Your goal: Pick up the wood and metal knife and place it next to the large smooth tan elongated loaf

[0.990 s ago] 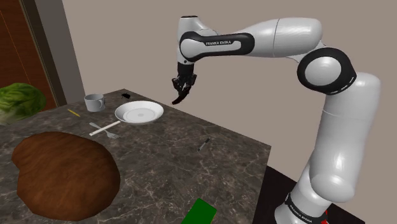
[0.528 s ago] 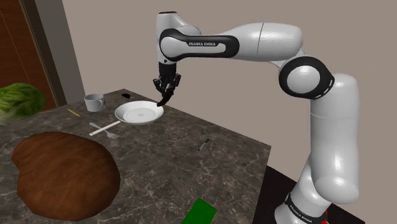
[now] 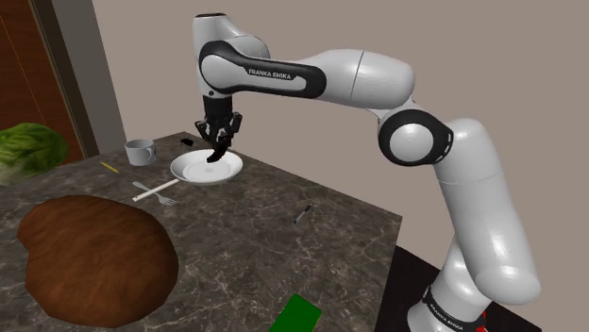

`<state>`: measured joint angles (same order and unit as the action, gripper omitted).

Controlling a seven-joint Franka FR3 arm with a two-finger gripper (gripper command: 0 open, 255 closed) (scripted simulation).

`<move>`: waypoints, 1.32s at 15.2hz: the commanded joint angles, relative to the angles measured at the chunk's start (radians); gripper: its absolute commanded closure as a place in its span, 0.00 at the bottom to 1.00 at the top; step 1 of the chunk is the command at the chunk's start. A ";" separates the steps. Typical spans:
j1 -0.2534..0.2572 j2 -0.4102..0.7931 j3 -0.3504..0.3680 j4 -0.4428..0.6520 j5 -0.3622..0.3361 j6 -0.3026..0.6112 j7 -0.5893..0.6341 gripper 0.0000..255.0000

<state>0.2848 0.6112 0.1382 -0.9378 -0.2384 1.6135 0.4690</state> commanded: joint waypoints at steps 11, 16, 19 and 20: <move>-0.014 -0.037 0.002 -0.223 -0.003 0.182 0.036 1.00; -0.018 -0.039 0.001 -0.293 -0.006 0.249 0.048 1.00; -0.020 -0.036 0.000 -0.329 -0.009 0.287 0.055 1.00; -0.021 -0.035 0.000 -0.340 -0.009 0.299 0.057 1.00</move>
<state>0.2651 0.5773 0.1391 -1.2556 -0.2462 1.8942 0.5211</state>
